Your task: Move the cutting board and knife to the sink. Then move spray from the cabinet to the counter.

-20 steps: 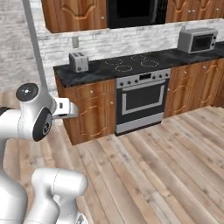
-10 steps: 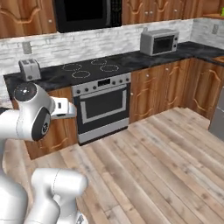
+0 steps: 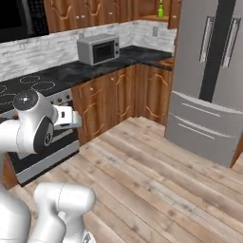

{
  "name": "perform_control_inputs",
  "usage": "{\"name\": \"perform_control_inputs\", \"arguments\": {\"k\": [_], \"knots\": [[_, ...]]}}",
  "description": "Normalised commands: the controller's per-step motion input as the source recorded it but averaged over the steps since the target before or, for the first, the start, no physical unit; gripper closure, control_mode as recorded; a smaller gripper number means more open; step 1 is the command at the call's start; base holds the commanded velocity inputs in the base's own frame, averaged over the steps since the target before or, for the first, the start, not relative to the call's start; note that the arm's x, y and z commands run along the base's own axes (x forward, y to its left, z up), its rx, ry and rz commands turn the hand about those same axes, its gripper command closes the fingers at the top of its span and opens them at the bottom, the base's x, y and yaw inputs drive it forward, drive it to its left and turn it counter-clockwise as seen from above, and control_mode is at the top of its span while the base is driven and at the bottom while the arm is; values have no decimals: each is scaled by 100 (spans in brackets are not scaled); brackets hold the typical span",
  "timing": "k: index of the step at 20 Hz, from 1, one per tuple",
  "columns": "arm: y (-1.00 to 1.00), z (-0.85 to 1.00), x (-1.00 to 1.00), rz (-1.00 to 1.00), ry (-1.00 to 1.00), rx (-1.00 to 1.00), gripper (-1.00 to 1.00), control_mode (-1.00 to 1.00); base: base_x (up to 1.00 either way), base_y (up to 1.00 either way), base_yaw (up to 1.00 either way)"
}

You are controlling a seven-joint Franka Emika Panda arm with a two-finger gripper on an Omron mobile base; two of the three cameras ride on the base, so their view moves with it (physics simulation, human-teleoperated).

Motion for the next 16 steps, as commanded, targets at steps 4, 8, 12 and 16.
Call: {"name": "perform_control_inputs", "arguments": {"k": [4, 8, 12, 16], "knots": [[0, 0, 0, 0, 0, 0, -100, 100, 100, 6, -63], [0, 0, 0, 0, 0, 0, -100, 100, 100, 20, -58], [0, 0, 0, 0, 0, 0, -100, 100, 100, 67, -48], [0, 0, 0, 0, 0, 0, -100, 100, 100, 91, -46]]}}
